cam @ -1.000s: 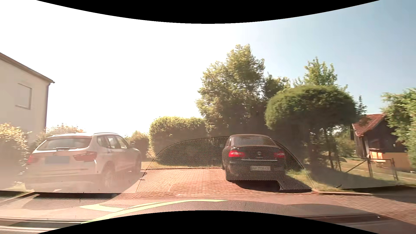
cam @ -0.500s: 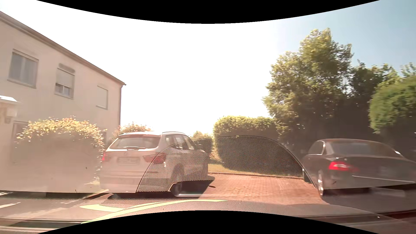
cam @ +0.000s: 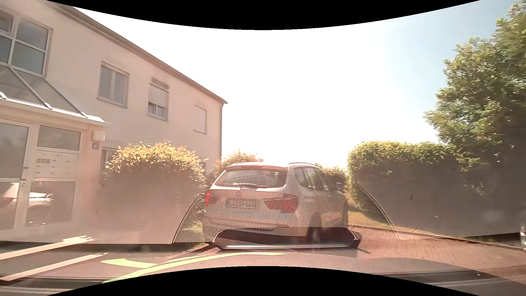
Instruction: Follow the waypoints while adhering to traffic rules and regulations
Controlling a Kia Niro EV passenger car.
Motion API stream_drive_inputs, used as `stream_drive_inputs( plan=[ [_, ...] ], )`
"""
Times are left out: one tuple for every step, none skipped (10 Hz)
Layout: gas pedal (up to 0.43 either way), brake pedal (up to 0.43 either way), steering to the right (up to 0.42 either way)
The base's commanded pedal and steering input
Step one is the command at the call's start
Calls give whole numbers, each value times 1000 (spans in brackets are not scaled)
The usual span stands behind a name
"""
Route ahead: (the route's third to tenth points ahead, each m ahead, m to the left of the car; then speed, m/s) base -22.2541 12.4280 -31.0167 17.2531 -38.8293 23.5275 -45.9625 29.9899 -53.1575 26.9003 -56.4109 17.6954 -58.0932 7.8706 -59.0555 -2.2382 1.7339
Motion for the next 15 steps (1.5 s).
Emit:
stream_drive_inputs(
  plan=[
    [0, 177, -911],
    [0, 177, -912],
    [0, 183, -912],
    [0, 213, -913],
    [0, 238, -914],
    [0, 238, -913],
    [0, 238, -914],
    [0, 238, -914],
    [0, 238, -914],
    [0, 238, -914],
    [0, 244, -916],
    [0, 250, -916],
    [0, 250, -917],
    [0, 287, -918],
    [0, 378, -917]
  ],
)
